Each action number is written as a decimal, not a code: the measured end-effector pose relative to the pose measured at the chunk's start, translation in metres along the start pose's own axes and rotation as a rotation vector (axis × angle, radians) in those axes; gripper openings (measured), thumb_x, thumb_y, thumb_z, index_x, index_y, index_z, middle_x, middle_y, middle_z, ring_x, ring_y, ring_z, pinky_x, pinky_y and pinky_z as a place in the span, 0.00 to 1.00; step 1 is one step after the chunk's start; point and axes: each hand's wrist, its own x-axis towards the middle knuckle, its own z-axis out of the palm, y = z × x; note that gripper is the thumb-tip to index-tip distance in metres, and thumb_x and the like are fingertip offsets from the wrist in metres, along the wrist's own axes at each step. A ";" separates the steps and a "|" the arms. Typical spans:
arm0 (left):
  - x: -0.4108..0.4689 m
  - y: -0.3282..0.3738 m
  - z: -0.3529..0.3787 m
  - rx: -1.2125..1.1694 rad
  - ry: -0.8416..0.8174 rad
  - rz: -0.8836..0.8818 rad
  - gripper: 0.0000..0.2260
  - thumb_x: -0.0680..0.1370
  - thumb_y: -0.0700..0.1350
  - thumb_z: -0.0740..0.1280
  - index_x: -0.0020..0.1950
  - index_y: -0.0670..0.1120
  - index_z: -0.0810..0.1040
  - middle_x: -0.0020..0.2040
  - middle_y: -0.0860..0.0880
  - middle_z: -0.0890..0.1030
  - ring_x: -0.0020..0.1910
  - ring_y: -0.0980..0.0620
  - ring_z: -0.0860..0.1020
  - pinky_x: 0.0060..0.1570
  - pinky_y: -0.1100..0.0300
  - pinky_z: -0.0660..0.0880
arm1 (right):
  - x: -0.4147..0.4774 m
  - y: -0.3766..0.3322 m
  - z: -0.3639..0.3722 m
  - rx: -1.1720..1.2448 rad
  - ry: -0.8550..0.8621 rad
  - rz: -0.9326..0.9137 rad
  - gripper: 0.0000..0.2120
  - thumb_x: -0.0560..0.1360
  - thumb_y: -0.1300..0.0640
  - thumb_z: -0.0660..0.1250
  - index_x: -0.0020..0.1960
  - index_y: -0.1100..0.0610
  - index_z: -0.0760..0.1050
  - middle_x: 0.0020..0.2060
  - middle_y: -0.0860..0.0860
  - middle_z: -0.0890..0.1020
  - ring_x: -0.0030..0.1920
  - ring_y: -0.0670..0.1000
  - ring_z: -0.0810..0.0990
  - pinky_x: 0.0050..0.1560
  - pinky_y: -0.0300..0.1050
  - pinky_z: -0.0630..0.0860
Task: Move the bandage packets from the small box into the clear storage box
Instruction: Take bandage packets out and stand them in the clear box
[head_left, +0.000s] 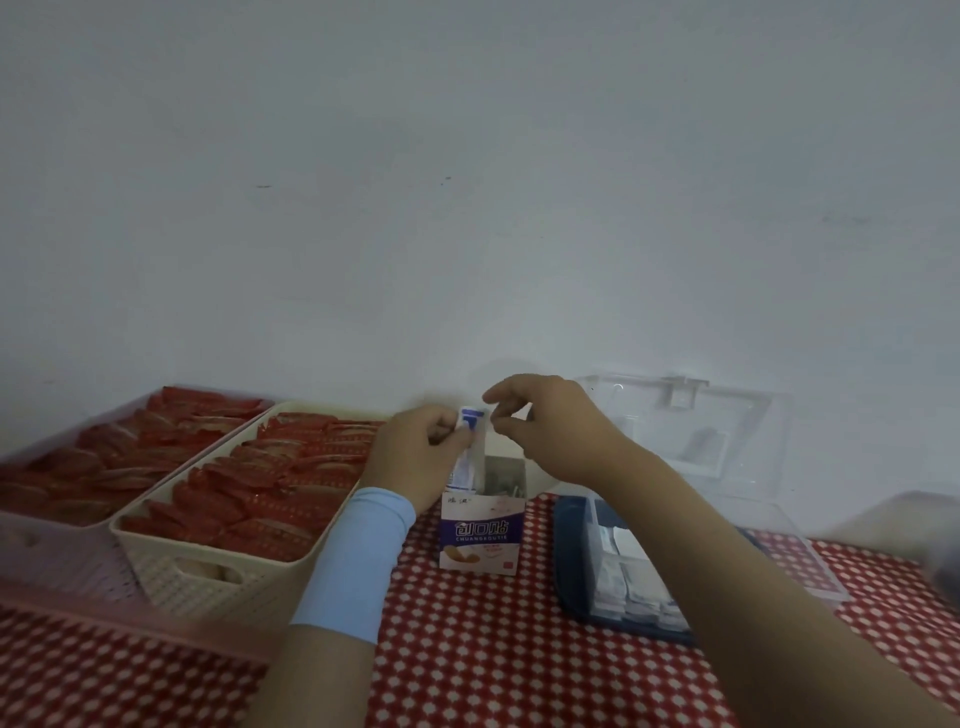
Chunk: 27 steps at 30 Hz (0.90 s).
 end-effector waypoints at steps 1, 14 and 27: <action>0.001 -0.001 -0.002 -0.025 0.039 -0.017 0.06 0.77 0.45 0.70 0.41 0.45 0.82 0.38 0.51 0.85 0.39 0.52 0.83 0.43 0.49 0.81 | -0.001 0.000 -0.003 -0.045 -0.012 0.018 0.11 0.79 0.56 0.68 0.61 0.50 0.80 0.52 0.45 0.82 0.43 0.40 0.77 0.50 0.38 0.74; -0.001 0.014 -0.015 -0.865 -0.090 -0.235 0.05 0.78 0.39 0.68 0.50 0.39 0.81 0.45 0.41 0.84 0.44 0.44 0.81 0.49 0.51 0.79 | -0.005 -0.015 0.005 0.549 -0.167 0.188 0.05 0.77 0.58 0.72 0.45 0.58 0.85 0.34 0.51 0.84 0.27 0.45 0.74 0.27 0.36 0.68; -0.004 0.019 -0.020 -0.978 -0.054 -0.145 0.09 0.65 0.48 0.75 0.37 0.45 0.78 0.49 0.46 0.86 0.50 0.46 0.85 0.51 0.50 0.81 | 0.004 -0.006 -0.003 0.217 -0.175 0.150 0.08 0.78 0.57 0.69 0.55 0.53 0.84 0.45 0.47 0.87 0.35 0.44 0.78 0.39 0.39 0.79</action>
